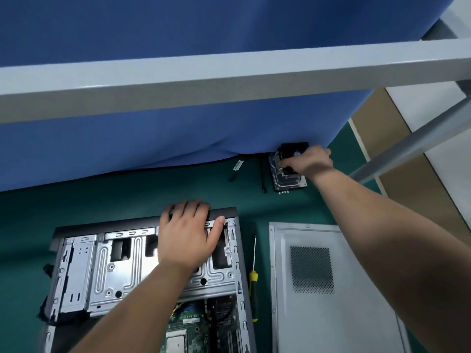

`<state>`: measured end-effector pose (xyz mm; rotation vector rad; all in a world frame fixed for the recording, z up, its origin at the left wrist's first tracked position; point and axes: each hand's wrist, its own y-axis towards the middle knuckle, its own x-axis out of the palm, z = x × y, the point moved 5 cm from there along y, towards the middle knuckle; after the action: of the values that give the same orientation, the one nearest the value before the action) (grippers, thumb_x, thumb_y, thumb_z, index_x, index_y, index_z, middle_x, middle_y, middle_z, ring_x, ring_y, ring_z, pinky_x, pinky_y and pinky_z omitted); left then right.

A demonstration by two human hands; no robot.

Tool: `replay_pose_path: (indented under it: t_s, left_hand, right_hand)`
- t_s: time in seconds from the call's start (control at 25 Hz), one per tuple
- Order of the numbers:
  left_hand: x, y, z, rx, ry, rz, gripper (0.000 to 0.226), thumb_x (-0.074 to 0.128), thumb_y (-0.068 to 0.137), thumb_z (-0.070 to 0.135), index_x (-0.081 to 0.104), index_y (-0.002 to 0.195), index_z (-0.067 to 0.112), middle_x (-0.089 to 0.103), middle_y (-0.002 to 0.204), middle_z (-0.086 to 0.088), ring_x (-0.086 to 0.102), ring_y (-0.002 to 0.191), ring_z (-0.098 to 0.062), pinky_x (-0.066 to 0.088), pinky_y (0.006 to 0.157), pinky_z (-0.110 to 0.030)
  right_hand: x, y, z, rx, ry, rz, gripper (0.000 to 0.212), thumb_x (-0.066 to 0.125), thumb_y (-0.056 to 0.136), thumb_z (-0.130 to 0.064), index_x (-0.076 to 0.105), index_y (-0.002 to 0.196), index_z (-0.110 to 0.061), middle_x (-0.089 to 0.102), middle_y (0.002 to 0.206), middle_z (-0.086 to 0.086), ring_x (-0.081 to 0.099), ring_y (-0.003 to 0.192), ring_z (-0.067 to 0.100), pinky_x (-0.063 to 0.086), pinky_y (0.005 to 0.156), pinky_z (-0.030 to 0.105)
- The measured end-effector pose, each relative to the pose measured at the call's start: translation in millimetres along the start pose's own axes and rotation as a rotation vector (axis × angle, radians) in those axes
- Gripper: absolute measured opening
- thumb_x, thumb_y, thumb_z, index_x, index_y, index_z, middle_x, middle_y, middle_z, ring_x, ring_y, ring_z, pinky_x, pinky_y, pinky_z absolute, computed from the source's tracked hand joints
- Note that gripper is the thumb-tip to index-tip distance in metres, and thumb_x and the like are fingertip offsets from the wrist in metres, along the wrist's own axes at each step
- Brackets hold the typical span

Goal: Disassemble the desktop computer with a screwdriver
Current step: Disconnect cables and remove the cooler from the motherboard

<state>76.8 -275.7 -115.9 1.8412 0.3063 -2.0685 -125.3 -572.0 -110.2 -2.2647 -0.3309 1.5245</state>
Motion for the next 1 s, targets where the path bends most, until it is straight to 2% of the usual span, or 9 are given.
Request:
replay_pose_path:
  t_s: [0.2, 0.6, 1.0]
  left_hand:
    - [-2.6, -1.2, 1.6, 0.003, -0.005, 0.019, 0.046, 0.036, 0.099, 0.059, 0.066, 0.105, 0.025, 0.068, 0.113, 0.003, 0.059, 0.108, -0.026, 0.037, 0.102, -0.048]
    - [-1.6, -1.1, 2.3, -0.001, 0.002, 0.019, 0.044, 0.038, 0.098, 0.059, 0.066, 0.103, 0.025, 0.069, 0.11, 0.003, 0.06, 0.106, -0.025, 0.038, 0.101, -0.048]
    - [-0.7, -0.2, 3.2, 0.003, 0.0, 0.038, 0.044, 0.039, 0.098, 0.058, 0.067, 0.103, 0.024, 0.07, 0.109, 0.003, 0.06, 0.104, -0.025, 0.039, 0.1, -0.047]
  right_hand:
    - [15.5, 8.7, 1.0, 0.057, -0.062, 0.047, 0.109, 0.091, 0.063, -0.051, 0.036, 0.144, -0.004, 0.037, 0.139, 0.018, 0.044, 0.128, 0.04, 0.045, 0.099, 0.042]
    - [22.9, 10.0, 1.6, 0.109, -0.083, 0.07, 0.116, 0.092, 0.061, -0.054, 0.031, 0.144, -0.001, 0.036, 0.141, 0.019, 0.04, 0.13, 0.039, 0.043, 0.1, 0.042]
    - [28.4, 12.0, -7.4, 0.103, -0.097, 0.102, 0.115, 0.09, 0.061, -0.057, 0.031, 0.142, -0.001, 0.035, 0.141, 0.018, 0.041, 0.13, 0.04, 0.044, 0.101, 0.042]
